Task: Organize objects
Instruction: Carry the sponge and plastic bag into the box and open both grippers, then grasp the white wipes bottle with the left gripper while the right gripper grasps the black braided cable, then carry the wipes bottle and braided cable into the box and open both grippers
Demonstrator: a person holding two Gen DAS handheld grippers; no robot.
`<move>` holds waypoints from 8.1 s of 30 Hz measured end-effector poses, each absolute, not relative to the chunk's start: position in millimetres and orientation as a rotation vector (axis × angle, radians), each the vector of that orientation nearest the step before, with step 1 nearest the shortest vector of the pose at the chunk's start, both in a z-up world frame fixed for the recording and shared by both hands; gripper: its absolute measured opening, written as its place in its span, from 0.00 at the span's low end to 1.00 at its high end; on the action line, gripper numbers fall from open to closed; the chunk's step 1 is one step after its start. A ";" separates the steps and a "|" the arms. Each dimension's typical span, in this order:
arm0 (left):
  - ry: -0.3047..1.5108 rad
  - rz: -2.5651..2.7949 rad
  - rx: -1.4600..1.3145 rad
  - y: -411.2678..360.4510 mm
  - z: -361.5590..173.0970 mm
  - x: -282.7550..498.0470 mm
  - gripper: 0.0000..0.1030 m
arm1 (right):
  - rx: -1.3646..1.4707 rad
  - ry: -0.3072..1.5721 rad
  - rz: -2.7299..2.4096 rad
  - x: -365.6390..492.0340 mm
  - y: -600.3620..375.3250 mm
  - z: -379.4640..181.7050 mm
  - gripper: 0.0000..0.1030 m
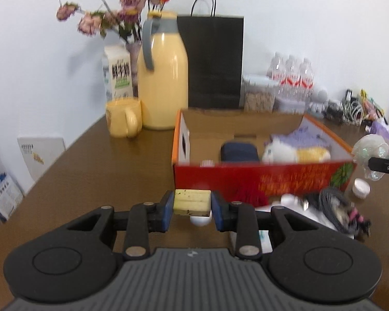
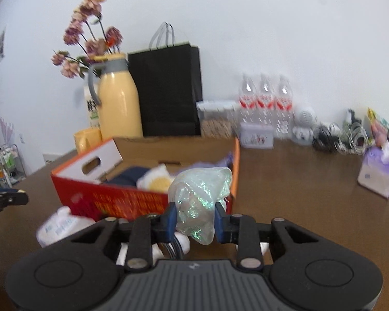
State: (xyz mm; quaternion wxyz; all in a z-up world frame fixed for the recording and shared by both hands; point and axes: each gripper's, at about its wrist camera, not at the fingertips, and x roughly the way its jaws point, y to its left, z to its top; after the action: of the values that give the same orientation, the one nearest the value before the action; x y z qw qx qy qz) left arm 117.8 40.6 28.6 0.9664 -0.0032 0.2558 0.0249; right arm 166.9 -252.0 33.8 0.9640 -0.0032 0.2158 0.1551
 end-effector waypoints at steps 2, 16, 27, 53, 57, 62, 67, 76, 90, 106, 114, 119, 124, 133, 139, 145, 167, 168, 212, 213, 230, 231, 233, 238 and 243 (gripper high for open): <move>0.485 0.041 -0.007 38.8 37.1 126.7 0.30 | -0.017 0.411 0.331 171.7 -244.0 43.2 0.27; 0.375 0.020 -0.064 18.0 66.6 225.5 0.30 | -0.019 0.340 0.407 260.3 -168.8 75.4 0.26; 0.518 0.143 -0.063 19.8 23.5 311.9 0.30 | -0.053 0.487 0.324 338.6 -141.6 32.8 0.26; 0.484 0.156 -0.039 15.2 31.0 298.9 1.00 | -0.053 0.538 0.287 335.3 -152.4 29.0 1.00; 0.466 0.158 -0.046 15.1 38.8 290.7 1.00 | -0.049 0.520 0.289 328.2 -155.8 36.0 1.00; 0.440 0.160 -0.045 14.9 47.6 269.3 1.00 | -0.051 0.481 0.287 309.7 -161.0 49.1 1.00; 0.425 0.133 -0.035 16.1 51.7 238.3 1.00 | -0.072 0.438 0.293 279.8 -167.4 59.5 1.00; 0.467 0.097 -0.010 22.2 38.5 184.3 1.00 | -0.137 0.473 0.301 225.9 -183.8 45.5 1.00; 0.575 0.082 -0.028 38.9 0.1 127.9 1.00 | -0.131 0.633 0.393 177.8 -204.4 0.6 1.00; 0.604 0.086 -0.051 42.5 -5.3 114.6 1.00 | 0.012 0.746 0.489 215.8 -211.8 -23.3 0.97; 0.616 0.077 -0.043 33.9 -7.2 116.4 1.00 | 0.012 0.688 0.493 204.0 -212.1 -19.1 0.87; 0.621 0.061 -0.033 24.8 -6.8 118.4 1.00 | -0.007 0.625 0.464 191.2 -213.5 -13.5 0.86; 0.634 0.030 -0.030 10.7 -6.6 121.2 1.00 | -0.006 0.577 0.425 179.6 -219.6 -8.1 0.86; 0.677 -0.015 -0.033 -17.6 -8.4 135.3 1.00 | 0.005 0.526 0.331 166.5 -235.4 -6.5 0.86; 0.711 0.010 -0.046 -34.1 -17.0 148.1 1.00 | 0.004 0.527 0.309 163.6 -239.5 -11.4 0.86; 0.736 0.088 -0.071 -36.9 -31.5 158.6 1.00 | -0.008 0.532 0.302 163.5 -238.4 -15.1 0.86; 0.626 0.052 -0.071 -19.5 -22.8 133.0 0.80 | -0.021 0.530 0.304 159.3 -233.2 -15.4 0.86; 0.614 0.045 -0.067 -18.7 -20.1 130.5 0.80 | -0.022 0.524 0.304 157.8 -232.6 -13.8 0.86; 0.483 0.118 -0.097 2.8 21.7 309.3 0.80 | -0.042 0.503 0.273 349.3 -171.9 26.1 0.86; 0.484 0.117 -0.095 2.1 20.8 308.7 0.81 | -0.046 0.514 0.275 350.2 -171.8 24.2 0.86; 0.426 0.173 -0.074 -1.4 33.2 292.2 1.00 | -0.055 0.493 0.295 331.5 -174.7 33.2 1.00; 0.422 0.174 -0.073 -1.7 34.6 290.4 1.00 | -0.055 0.490 0.295 330.5 -174.8 34.0 1.00; 0.410 0.166 -0.072 -1.8 38.2 285.7 1.00 | -0.054 0.482 0.297 328.8 -175.6 37.1 1.00; 0.365 0.142 -0.076 0.0 51.1 269.1 1.00 | -0.048 0.444 0.302 317.9 -180.6 49.7 1.00; 0.339 0.126 -0.063 3.9 59.9 248.9 1.00 | -0.048 0.387 0.306 300.0 -189.7 65.9 1.00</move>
State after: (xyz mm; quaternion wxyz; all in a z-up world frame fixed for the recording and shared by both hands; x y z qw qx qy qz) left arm 248.9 3.9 59.9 0.9832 -0.0315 0.1684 0.0625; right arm 300.0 -189.7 65.9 0.9695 -0.0236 0.1915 0.1513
